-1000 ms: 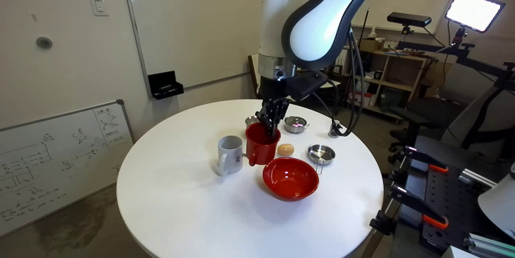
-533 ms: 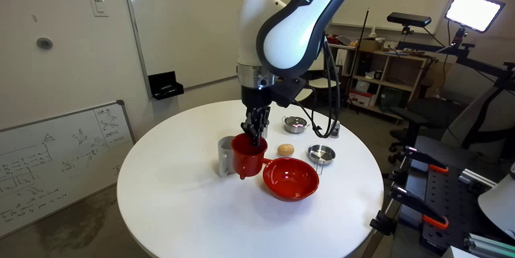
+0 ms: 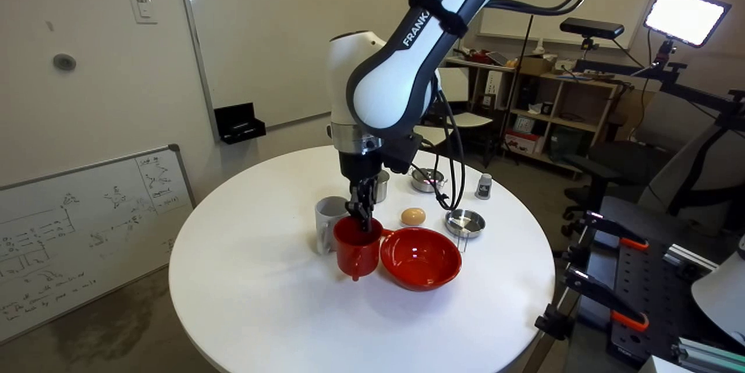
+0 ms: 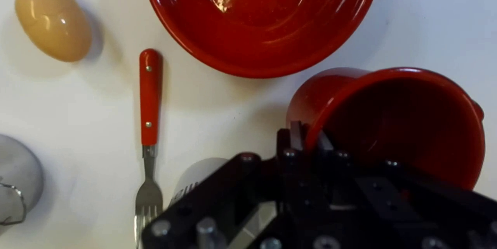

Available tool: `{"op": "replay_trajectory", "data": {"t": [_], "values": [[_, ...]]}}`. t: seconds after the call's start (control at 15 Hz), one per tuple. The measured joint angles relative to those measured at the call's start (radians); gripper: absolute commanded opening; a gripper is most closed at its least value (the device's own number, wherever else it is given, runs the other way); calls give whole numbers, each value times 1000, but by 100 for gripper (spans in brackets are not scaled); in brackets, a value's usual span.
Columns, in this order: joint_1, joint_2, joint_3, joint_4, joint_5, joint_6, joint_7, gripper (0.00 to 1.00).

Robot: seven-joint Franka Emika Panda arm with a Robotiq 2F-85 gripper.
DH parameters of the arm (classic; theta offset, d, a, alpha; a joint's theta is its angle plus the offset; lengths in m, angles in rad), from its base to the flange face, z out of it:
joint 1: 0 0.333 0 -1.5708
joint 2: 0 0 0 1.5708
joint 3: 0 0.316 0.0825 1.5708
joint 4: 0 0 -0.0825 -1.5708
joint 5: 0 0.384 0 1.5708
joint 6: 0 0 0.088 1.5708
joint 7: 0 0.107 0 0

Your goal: Pick the cup in the bowl and put it on the table

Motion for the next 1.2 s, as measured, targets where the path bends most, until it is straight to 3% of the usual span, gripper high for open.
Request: {"op": "replay_trajectory", "data": {"t": [0.47,1.2], "values": [[-45,104,24,95,3,-45,-79,2],[-63,155,37,154,4,-69,-94,2]]}}
